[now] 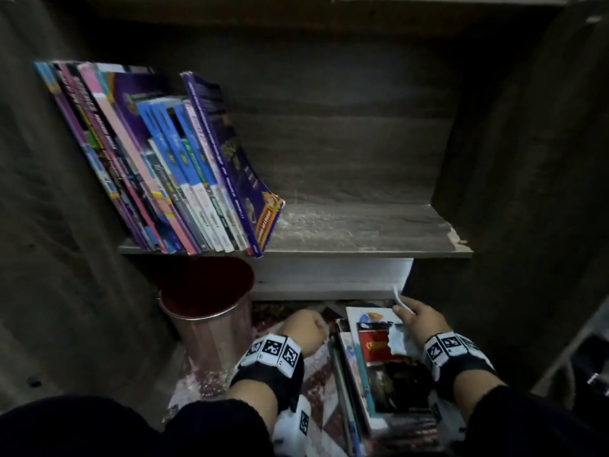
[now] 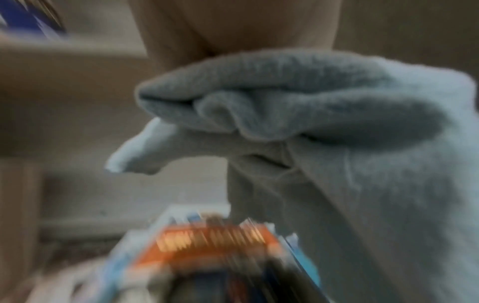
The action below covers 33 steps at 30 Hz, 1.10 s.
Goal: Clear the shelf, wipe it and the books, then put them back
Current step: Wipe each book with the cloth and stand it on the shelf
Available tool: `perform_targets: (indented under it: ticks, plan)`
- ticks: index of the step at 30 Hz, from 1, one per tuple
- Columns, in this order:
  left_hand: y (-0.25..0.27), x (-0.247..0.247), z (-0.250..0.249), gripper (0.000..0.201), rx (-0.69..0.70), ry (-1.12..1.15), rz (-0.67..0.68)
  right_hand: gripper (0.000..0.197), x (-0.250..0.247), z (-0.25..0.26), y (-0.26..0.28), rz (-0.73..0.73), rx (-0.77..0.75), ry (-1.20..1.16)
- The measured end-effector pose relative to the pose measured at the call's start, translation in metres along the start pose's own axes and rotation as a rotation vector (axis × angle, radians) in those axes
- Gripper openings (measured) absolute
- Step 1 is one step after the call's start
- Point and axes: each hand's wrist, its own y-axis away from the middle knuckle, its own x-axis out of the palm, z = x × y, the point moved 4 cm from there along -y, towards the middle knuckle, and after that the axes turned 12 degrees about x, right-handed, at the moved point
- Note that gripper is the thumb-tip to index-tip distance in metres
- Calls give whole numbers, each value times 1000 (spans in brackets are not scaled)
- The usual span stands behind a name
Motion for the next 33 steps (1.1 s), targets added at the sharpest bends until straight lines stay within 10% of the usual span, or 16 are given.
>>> perform_targets:
  ticks: [14, 33]
  plan:
    - [-32, 131, 23, 37, -64, 149, 319, 90, 35, -119, -33, 61, 265, 580]
    - [-24, 161, 40, 7, -96, 611, -234, 67, 79, -104, 13, 119, 223, 639]
